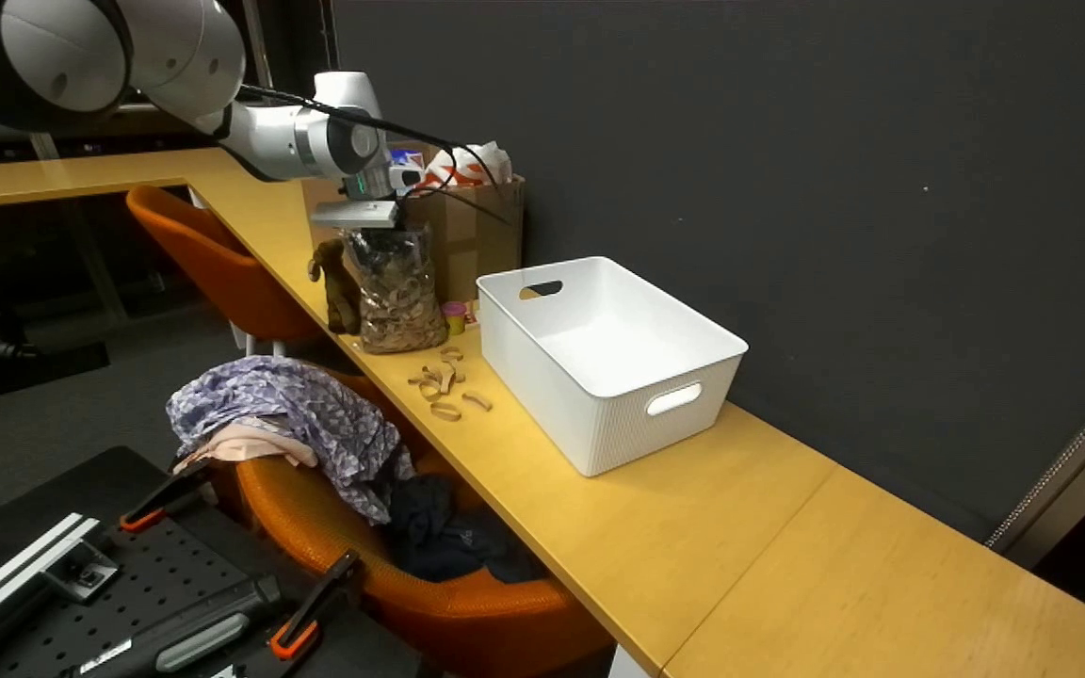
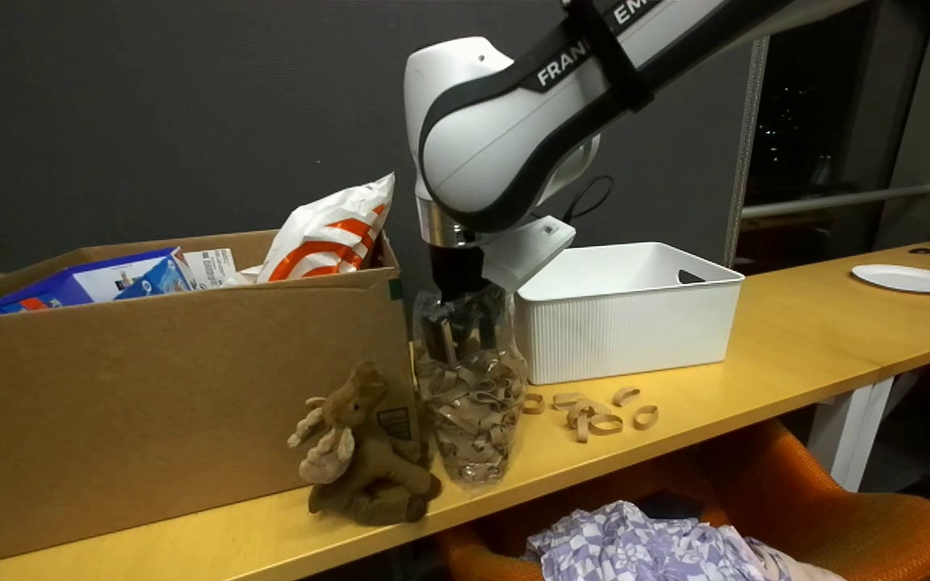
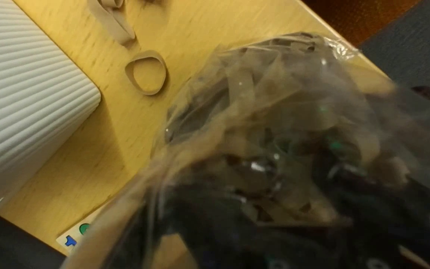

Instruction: Move the white storage container backwards then remove some rubber bands from the plastic and put them on the right side of the counter.

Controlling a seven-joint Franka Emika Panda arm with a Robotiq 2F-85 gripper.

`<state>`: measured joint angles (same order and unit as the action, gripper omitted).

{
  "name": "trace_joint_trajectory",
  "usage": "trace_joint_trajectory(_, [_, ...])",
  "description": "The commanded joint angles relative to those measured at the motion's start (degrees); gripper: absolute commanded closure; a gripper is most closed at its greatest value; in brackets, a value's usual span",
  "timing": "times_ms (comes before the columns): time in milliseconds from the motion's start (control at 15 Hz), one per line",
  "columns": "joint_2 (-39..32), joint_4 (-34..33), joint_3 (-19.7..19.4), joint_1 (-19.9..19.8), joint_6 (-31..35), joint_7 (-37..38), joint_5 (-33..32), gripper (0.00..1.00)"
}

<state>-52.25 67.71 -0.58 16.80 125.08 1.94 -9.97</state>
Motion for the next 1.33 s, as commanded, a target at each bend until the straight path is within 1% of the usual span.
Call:
trace_joint_trajectory(0, [0.7,2.6,0.3,-0.6,1.2,0.2,-1.2,0.0])
trace_joint_trajectory(133, [0.6,3.0,0.2,-0.7,1.0,0.2,-1.3,0.0])
trace_joint_trajectory(200, [0.5,3.0,0.2,-0.8,1.0,0.2,-1.3,0.08])
trace_joint_trajectory(267, [0.5,3.1,0.2,-0.8,1.0,0.3,-1.3,0.25])
trace_joint_trajectory(333, [0.5,3.1,0.2,-0.8,0.9,0.3,-1.3,0.29])
trace_joint_trajectory(400, [0.5,3.1,0.2,-0.9,1.0,0.3,-1.3,0.36])
trace_joint_trajectory(467, [0.6,3.1,0.2,-0.9,1.0,0.3,-1.3,0.45])
trace_joint_trajectory(933, [1.2,3.0,-0.3,-1.0,0.5,1.6,-1.1,0.96])
trace_joint_trajectory(1000, [1.8,3.2,-0.1,-1.2,0.4,1.8,-0.7,1.0])
trace_joint_trajectory(1267, [4.3,3.8,-0.1,-1.3,0.2,2.7,-0.7,0.99])
